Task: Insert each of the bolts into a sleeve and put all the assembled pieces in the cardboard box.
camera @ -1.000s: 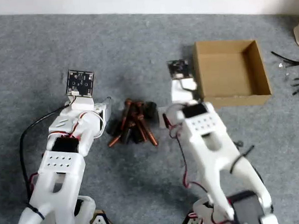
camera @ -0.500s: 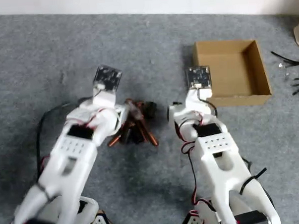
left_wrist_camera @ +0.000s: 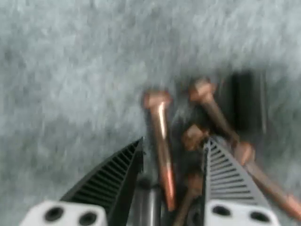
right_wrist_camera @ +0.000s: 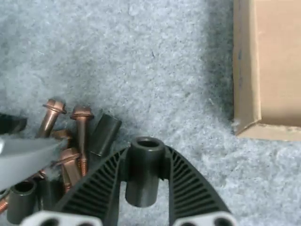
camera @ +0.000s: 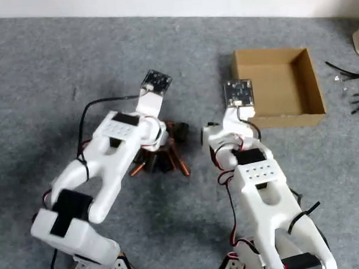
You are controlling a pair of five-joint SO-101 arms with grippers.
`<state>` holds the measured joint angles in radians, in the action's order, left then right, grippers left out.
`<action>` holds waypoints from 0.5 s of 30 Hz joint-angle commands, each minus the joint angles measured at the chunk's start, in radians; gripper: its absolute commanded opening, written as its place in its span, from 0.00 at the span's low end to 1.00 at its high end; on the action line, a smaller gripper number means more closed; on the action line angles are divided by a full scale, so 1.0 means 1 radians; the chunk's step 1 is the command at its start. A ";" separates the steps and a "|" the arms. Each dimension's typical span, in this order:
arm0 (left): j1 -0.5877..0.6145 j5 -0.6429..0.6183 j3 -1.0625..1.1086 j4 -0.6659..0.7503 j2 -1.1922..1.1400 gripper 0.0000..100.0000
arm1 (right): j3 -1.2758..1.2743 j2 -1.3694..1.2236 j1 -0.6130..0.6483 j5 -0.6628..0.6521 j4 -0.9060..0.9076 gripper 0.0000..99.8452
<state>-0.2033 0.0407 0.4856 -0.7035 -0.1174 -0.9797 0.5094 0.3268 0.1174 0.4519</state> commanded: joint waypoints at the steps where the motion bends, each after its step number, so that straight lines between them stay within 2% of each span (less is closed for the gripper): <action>1: -0.002 0.009 -0.094 -0.009 -0.067 0.20 | 0.007 0.041 -0.010 -0.014 -0.033 0.00; 6: 0.008 0.009 -0.145 -0.012 -0.147 0.20 | 0.005 0.041 -0.008 -0.014 -0.033 0.00; 12: 0.010 0.008 -0.211 -0.155 -0.185 0.20 | 0.005 0.041 -0.008 -0.014 -0.033 0.00; 15: 0.010 0.008 -0.216 -0.161 -0.193 0.20 | 0.005 0.041 -0.008 -0.014 -0.033 0.00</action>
<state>-0.2048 0.0437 0.2892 -0.8293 -0.3107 -0.9797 0.5094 0.3268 0.1174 0.4519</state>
